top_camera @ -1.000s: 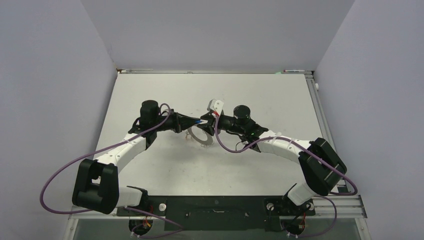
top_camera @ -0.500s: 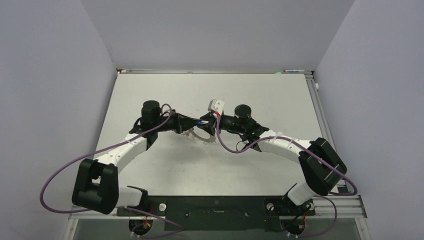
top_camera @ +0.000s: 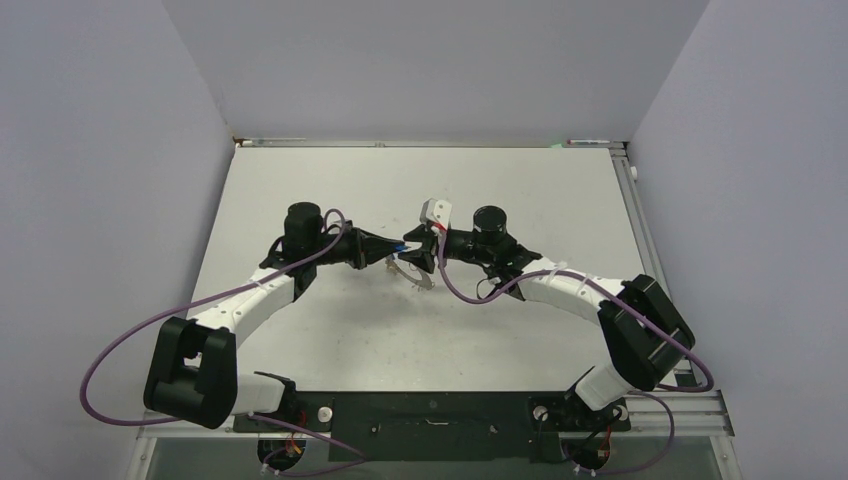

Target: Remove the keys from the keyring

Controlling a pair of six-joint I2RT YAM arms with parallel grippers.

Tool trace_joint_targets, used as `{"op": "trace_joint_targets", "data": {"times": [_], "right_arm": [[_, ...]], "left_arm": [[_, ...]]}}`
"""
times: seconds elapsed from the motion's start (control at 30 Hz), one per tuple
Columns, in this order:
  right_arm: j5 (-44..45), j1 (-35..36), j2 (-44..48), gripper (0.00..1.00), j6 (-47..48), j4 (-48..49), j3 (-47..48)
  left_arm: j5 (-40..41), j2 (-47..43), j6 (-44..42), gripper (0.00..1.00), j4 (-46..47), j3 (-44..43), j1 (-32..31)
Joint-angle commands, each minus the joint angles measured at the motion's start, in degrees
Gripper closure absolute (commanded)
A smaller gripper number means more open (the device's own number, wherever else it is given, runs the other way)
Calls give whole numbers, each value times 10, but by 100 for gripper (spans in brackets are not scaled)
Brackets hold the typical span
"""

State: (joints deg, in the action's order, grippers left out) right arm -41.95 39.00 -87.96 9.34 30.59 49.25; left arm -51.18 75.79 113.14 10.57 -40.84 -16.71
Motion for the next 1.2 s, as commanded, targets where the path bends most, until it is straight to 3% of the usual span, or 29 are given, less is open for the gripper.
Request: {"op": "trace_joint_targets", "data": {"times": [0.0,0.7,1.17], "right_arm": [[-53,-14,16,57,13,-7,23],[-109,-41,11,59,-7,-24,45],[-126,-38,-11,70,-17,-20,58]], "left_arm": [[-12,-15,-5,100,41,-6,-7],[-11,-13,-7,100,45,-1,-19],[-11,-7,-9,100,43,-8,-29]]}}
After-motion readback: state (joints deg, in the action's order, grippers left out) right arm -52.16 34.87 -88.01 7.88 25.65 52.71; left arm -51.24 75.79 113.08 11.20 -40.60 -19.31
